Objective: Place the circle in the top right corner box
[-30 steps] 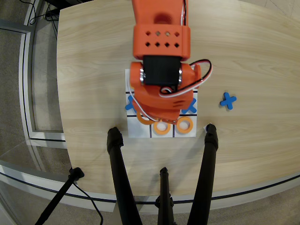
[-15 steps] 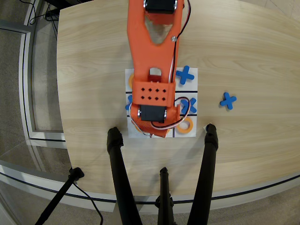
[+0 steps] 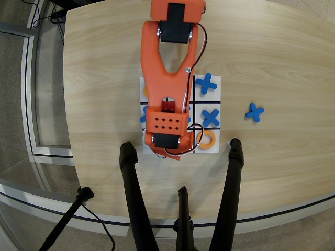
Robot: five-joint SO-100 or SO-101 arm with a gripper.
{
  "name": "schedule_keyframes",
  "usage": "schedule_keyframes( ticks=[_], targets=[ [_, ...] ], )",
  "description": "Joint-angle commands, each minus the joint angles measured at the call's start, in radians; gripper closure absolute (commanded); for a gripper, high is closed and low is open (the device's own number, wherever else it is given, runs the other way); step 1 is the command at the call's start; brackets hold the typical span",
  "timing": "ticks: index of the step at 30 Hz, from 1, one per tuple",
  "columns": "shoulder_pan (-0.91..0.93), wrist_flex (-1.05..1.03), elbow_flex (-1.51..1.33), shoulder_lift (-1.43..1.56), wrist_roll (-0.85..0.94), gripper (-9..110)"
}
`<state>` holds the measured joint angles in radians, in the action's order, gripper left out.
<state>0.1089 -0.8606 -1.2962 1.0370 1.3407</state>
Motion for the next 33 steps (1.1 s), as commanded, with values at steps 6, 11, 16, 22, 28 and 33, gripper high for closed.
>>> schedule_keyframes(
  ticks=[6,11,16,22,28,33],
  targets=[
    [0.021,0.005,0.055,-0.012,0.0,102],
    [0.023,0.002,0.049,-0.012,0.0,102],
    [0.023,0.002,0.048,-0.015,0.0,102],
    [0.029,0.002,0.058,-0.017,0.017,95],
    [0.034,0.002,0.067,-0.017,0.017,94],
    [0.043,-0.061,0.081,0.051,0.032,93]
  ],
)
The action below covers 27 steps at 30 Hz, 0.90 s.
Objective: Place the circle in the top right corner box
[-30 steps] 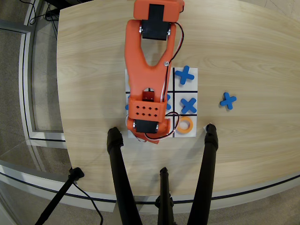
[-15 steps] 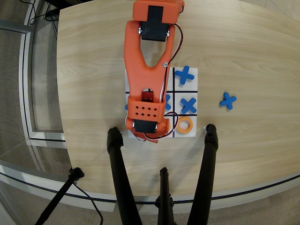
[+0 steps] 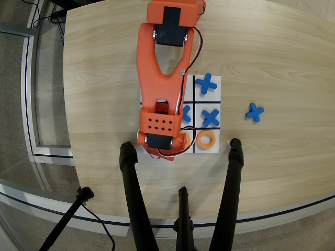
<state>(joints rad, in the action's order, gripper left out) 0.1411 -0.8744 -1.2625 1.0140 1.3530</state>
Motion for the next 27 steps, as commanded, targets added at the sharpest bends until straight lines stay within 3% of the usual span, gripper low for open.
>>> schedule_keyframes(
  ticks=[1,7,15,19,27],
  targets=[
    [0.017,-0.098,0.06,0.109,0.031,93],
    [0.037,-0.354,-0.015,0.42,0.054,93],
    [-0.103,-0.307,-0.887,1.213,0.126,93],
    [-0.199,-0.38,-1.266,1.644,0.17,93],
    [-0.245,-0.512,-1.697,2.155,0.224,93]
  ],
)
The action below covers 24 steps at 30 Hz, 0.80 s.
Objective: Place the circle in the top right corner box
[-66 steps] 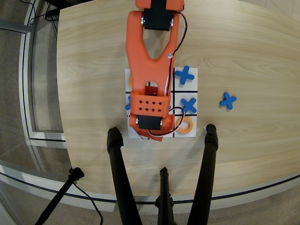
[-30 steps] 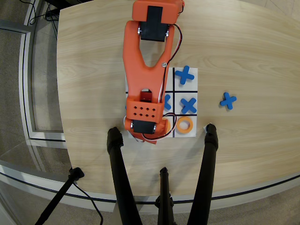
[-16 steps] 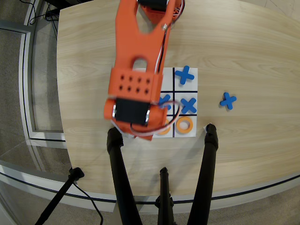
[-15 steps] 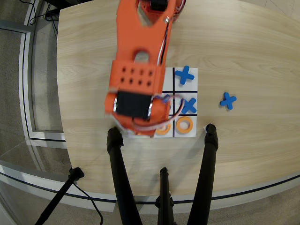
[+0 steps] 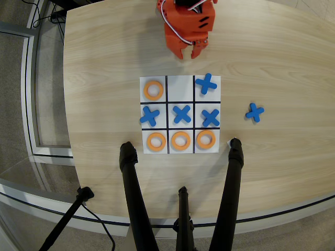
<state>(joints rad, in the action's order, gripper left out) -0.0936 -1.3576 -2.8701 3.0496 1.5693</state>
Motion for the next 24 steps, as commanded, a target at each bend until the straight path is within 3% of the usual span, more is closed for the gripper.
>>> schedule_keyframes(
  ticks=[1,6,13,16,19,24],
  targets=[
    [-0.014,-0.038,-0.127,0.161,0.008,93],
    [-0.008,-0.017,-0.259,0.296,-0.021,102],
    [0.006,0.018,-0.333,0.308,-0.028,102],
    [0.117,0.023,-0.333,0.307,-0.006,101],
    [0.445,0.015,-0.333,0.308,-0.006,101],
    [1.295,0.011,-0.333,0.35,-0.02,101]
  ],
)
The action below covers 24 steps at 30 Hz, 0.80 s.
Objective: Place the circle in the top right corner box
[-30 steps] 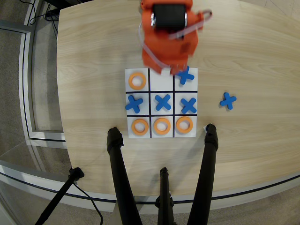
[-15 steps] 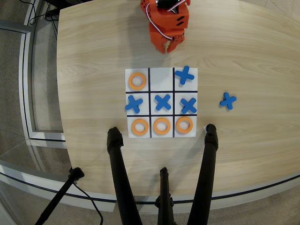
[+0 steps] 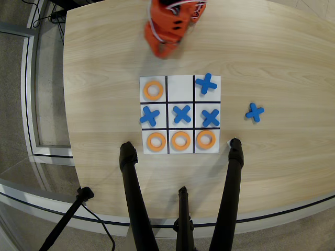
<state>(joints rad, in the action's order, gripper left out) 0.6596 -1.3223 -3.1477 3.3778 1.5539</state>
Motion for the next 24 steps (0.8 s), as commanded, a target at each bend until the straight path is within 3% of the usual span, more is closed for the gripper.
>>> schedule_keyframes(
  ticks=[1,3,5,24],
  targets=[
    [0.669,-0.028,-0.055,0.017,-0.008,101],
    [0.894,-0.028,-0.055,0.018,-0.008,101],
    [0.986,-0.028,-0.055,0.018,-0.008,101],
    [1.002,-0.028,-0.055,0.015,-0.009,101]
  ],
)
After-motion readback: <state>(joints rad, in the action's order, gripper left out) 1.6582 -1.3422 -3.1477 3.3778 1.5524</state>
